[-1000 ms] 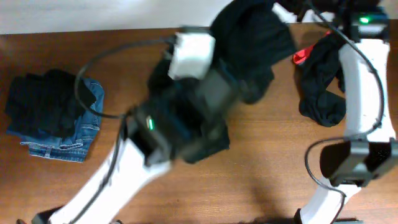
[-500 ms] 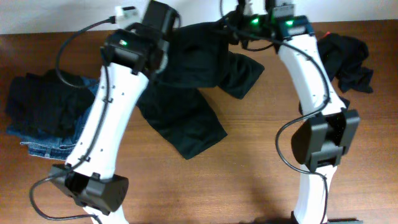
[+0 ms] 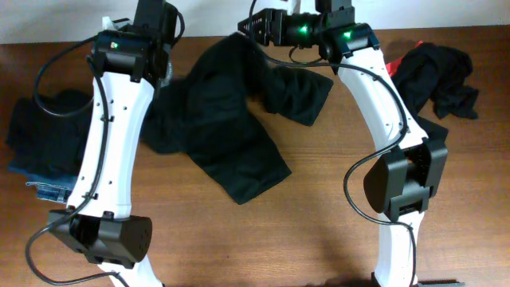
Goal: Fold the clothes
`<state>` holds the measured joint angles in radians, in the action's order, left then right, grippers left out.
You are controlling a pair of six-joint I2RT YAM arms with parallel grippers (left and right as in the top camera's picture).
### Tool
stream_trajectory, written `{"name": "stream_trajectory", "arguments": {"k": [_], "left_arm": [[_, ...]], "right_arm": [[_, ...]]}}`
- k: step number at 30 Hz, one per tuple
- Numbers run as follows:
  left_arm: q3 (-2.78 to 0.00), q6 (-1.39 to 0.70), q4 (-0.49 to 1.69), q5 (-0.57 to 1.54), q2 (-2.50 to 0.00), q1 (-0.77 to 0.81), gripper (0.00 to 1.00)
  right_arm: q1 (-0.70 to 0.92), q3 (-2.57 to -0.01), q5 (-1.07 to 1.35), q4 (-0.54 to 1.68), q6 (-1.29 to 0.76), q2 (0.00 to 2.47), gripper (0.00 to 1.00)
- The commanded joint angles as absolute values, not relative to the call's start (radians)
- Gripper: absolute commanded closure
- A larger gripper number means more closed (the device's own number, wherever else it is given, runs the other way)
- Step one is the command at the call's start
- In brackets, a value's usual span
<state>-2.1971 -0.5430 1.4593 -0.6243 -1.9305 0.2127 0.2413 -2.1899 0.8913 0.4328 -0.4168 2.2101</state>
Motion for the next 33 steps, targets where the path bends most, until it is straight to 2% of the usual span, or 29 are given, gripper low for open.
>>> {"name": "stream_trajectory", "arguments": {"k": [1, 3, 7, 10, 13, 17, 20, 21, 23, 33], "left_arm": [[-2.207, -0.545, 1.464, -0.623, -1.93, 0.208, 0.66], [-2.206, -0.545, 1.465, -0.619, -1.93, 0.208, 0.66], [-2.206, -0.545, 1.475, -0.616, -1.93, 0.208, 0.66], [-2.207, -0.545, 1.474, -0.616, -1.93, 0.208, 0.66], [-2.206, -0.544, 1.459, -0.614, -1.93, 0.208, 0.66], [-2.206, -0.332, 1.376, -0.422, -1.935, 0.208, 0.66], [-2.206, -0.096, 1.306, -0.183, -1.95, 0.209, 0.65], [-2.206, 0.025, 1.28, -0.042, -1.969, 0.21, 0.64], [-2.206, 0.085, 1.27, 0.045, -1.996, 0.21, 0.62], [-2.206, 0.119, 1.211, 0.039, -2.238, 0.296, 0.62]], "right_arm": [[0.245, -2.202, 0.912, 0.444, -0.439, 2.211, 0.33], [0.239, -2.202, 0.892, 0.542, -0.431, 2.211, 0.33], [0.228, -2.202, 0.779, 0.919, -0.298, 2.211, 0.34], [0.241, -2.202, 0.617, 1.15, -0.171, 2.211, 0.34], [0.256, -2.202, 0.406, 1.281, -0.173, 2.211, 0.34], [0.247, -2.187, 0.228, 1.327, -0.289, 2.212, 0.27], [0.212, -2.182, 0.223, 1.285, -0.297, 2.215, 0.19], [0.184, -2.182, 0.226, 1.276, -0.297, 2.219, 0.15], [0.16, -2.182, 0.233, 1.281, -0.288, 2.227, 0.13], [0.096, -2.121, 0.231, 1.301, -0.213, 2.234, 0.12]]}}
